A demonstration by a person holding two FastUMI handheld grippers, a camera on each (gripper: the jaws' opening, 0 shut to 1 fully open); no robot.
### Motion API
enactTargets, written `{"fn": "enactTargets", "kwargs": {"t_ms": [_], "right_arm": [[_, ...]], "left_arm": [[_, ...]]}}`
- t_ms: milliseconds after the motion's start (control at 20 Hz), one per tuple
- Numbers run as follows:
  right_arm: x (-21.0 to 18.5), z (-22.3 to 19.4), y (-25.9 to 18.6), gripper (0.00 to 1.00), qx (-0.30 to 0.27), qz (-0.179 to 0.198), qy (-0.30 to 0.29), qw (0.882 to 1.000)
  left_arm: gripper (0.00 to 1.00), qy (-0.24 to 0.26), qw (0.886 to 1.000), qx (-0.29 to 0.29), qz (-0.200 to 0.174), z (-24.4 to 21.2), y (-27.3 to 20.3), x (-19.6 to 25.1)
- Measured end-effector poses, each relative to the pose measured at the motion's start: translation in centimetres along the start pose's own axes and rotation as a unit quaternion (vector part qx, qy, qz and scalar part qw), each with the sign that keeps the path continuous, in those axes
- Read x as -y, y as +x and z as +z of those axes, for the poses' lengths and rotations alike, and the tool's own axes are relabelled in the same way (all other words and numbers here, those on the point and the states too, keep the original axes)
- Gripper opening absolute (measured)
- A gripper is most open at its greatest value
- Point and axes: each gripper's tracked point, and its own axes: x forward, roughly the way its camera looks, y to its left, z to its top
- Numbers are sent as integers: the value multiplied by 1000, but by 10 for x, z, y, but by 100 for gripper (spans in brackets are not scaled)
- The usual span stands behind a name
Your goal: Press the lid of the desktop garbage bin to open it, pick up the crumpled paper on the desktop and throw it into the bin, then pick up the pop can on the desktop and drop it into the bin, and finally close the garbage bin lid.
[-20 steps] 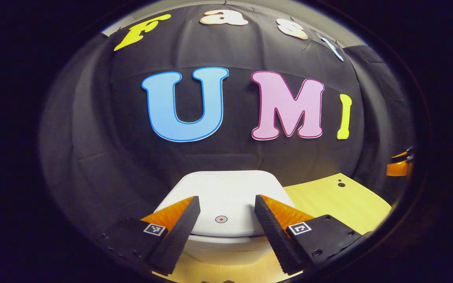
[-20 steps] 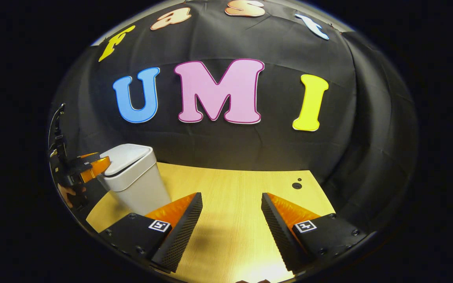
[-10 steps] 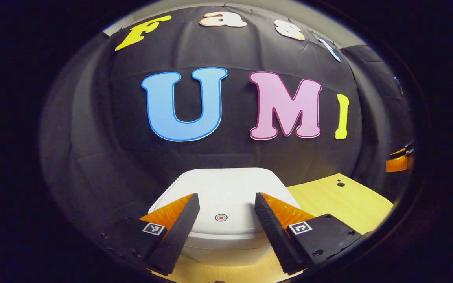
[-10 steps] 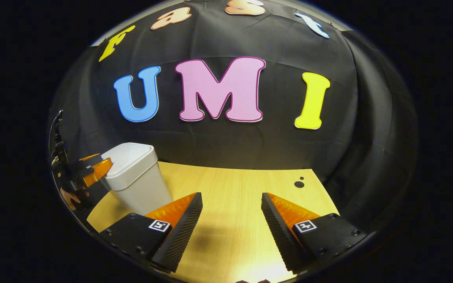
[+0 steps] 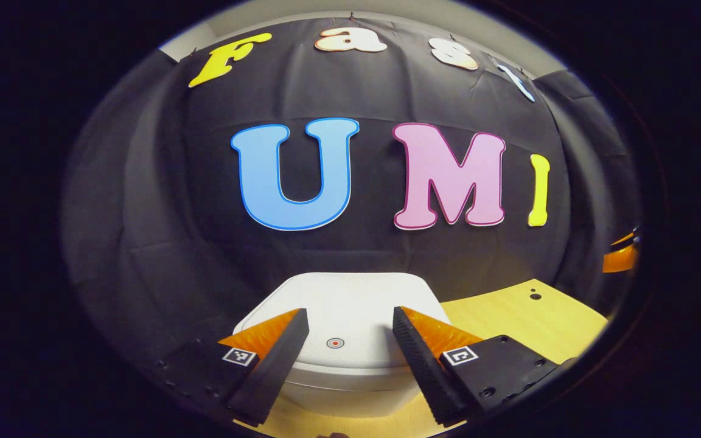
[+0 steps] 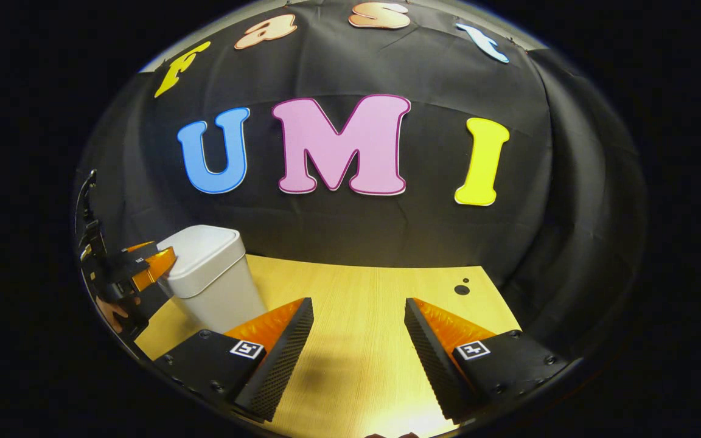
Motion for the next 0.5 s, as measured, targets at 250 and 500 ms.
{"fn": "enactTargets", "kwargs": {"t_ms": [250, 500], "right_arm": [[-1, 25, -10, 98, 66, -6, -12, 998], [-19, 44, -22, 98, 114, 43, -2, 993]], "left_arm": [[96, -39, 998, 51, -10, 49, -27, 51], [96, -13, 996, 89, 5, 95, -56, 88]]}}
